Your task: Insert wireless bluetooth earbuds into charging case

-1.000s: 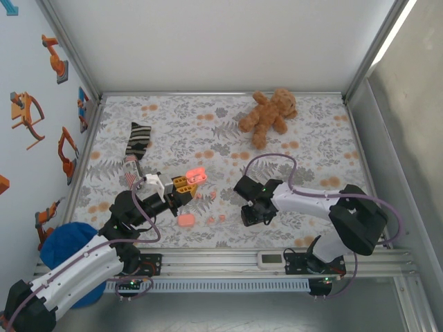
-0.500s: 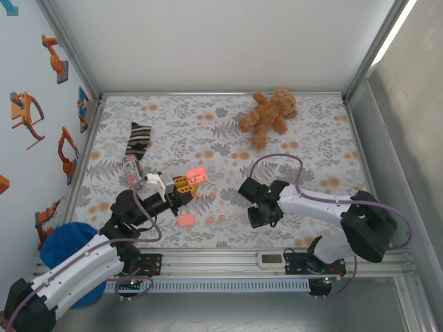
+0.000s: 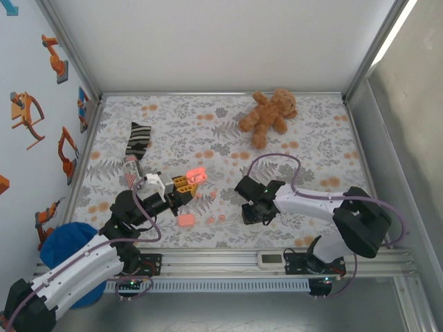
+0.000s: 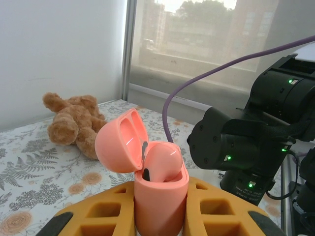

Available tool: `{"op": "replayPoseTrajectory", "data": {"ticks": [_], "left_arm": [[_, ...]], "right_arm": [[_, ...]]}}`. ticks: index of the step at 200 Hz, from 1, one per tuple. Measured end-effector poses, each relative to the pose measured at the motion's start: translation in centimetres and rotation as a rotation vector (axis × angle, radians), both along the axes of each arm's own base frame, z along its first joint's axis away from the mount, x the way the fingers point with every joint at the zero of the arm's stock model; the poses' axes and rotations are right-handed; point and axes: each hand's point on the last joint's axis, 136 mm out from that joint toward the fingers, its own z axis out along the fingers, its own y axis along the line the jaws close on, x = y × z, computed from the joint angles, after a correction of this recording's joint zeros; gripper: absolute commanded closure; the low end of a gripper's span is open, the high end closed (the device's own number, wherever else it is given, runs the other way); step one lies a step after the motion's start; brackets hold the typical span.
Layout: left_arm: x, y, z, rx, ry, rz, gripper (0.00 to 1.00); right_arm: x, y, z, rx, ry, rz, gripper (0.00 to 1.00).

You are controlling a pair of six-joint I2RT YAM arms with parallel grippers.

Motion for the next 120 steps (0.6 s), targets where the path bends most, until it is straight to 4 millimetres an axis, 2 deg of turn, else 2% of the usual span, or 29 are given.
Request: {"op": "replayPoseTrajectory", "data": {"ticks": [120], "left_arm": [[0.1,-0.1,-0.4,0.01,0.011,0.0,1.0]], "right_arm": [[0.3,1.2,-0.1,0.036,0.0,0.026,0.63]]}}
